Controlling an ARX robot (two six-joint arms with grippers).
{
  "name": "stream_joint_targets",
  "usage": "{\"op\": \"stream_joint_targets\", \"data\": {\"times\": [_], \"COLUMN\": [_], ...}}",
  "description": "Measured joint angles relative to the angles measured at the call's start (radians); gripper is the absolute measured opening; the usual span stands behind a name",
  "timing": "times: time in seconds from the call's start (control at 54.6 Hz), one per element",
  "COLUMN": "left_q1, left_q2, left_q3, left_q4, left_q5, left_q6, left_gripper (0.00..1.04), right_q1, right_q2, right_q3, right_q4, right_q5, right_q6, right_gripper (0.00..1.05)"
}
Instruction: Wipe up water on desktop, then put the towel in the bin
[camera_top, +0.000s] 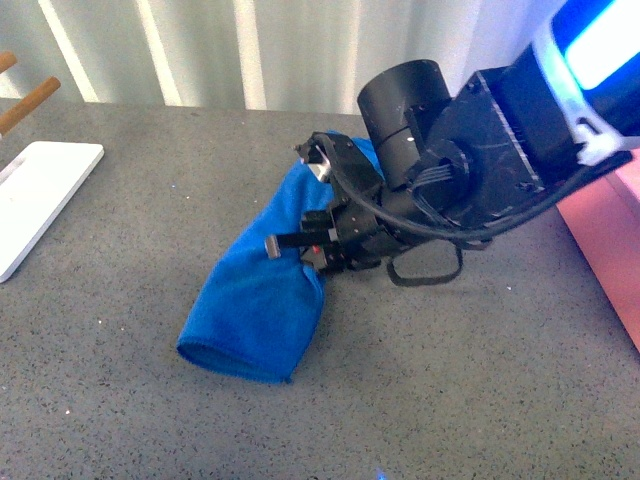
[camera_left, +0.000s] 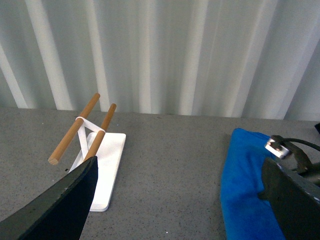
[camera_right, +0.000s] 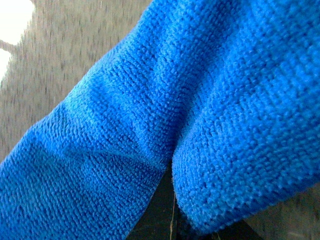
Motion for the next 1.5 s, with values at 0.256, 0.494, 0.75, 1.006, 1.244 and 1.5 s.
{"op": "stream_joint_targets", "data": {"times": [0.256,0.494,0.75,1.006,1.244,1.5], "left_q1": [0.000,0.000,0.000,0.000,0.000,0.000], "left_q2": [0.000,0.000,0.000,0.000,0.000,0.000], "left_q3": [0.000,0.000,0.000,0.000,0.000,0.000], "left_q4": [0.000,0.000,0.000,0.000,0.000,0.000], "left_q5": [0.000,0.000,0.000,0.000,0.000,0.000], "left_q6": [0.000,0.000,0.000,0.000,0.000,0.000], "left_gripper": [0.98,0.98,0.98,0.98,0.98,0.98], "right_q1": [-0.115,-0.235,-0.316,-0.346,-0.443,-0.660], "right_q2": [-0.168,-0.232,-0.266,-0.342,-0.538,-0.657], "right_q3": [-0.226,-0.262,-0.236,-0.128,0.069,0.196], "right_q4": [-0.137,-0.204,-0.237,-0.302,-0.399,-0.463], "right_q5": [0.020,0.075,0.139,0.157,0.094,0.008], "right_q6": [-0.291,-0.484,-0.589,-0.605,-0.556,-0.540], "right_gripper": [0.03,0.03,0.03,0.03,0.03,0.03]}}
